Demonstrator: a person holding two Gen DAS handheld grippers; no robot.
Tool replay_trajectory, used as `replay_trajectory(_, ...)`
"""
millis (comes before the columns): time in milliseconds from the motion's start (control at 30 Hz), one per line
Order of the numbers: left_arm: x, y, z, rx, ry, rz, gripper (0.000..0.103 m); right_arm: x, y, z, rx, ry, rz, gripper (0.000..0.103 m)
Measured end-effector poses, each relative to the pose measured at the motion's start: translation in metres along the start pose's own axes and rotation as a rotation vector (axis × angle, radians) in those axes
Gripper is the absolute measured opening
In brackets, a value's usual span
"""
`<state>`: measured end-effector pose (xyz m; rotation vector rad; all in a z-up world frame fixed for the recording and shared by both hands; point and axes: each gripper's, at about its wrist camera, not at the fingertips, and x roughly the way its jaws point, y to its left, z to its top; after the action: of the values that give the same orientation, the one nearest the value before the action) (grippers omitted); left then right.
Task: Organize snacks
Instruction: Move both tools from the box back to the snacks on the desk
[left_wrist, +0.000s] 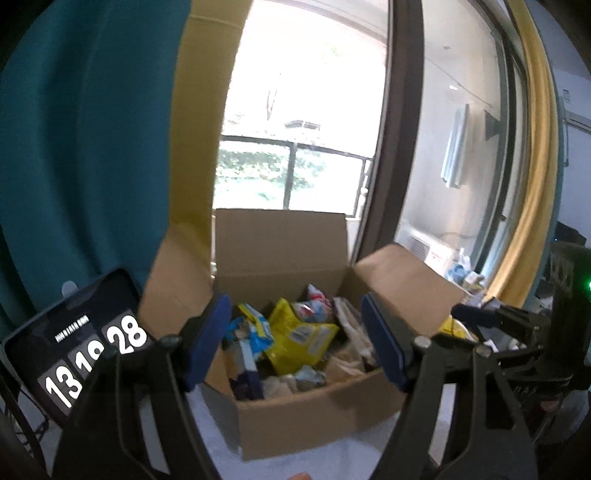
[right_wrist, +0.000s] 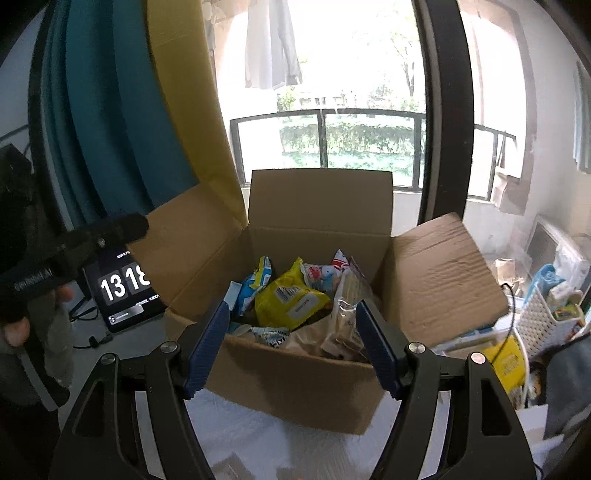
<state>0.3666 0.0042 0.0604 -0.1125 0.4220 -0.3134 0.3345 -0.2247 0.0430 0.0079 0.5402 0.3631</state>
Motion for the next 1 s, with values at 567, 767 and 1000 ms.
replay_trajectory(567, -0.062, -0.041, -0.049, 0.066, 0.059, -0.049, 0.075, -0.064, 0.006, -0.054, 0.015, 0.022, -0.008, 0.074)
replay_trajectory(767, -0.064, -0.041, -0.082, 0.044, 0.129, -0.053, 0.075, -0.077, 0.0, -0.081, 0.066, 0.051, -0.02, 0.074)
replay_trajectory(1000, -0.065, -0.043, -0.12, 0.014, 0.211, -0.068, 0.075, -0.09, -0.014, -0.119, 0.126, 0.1, -0.056, 0.074)
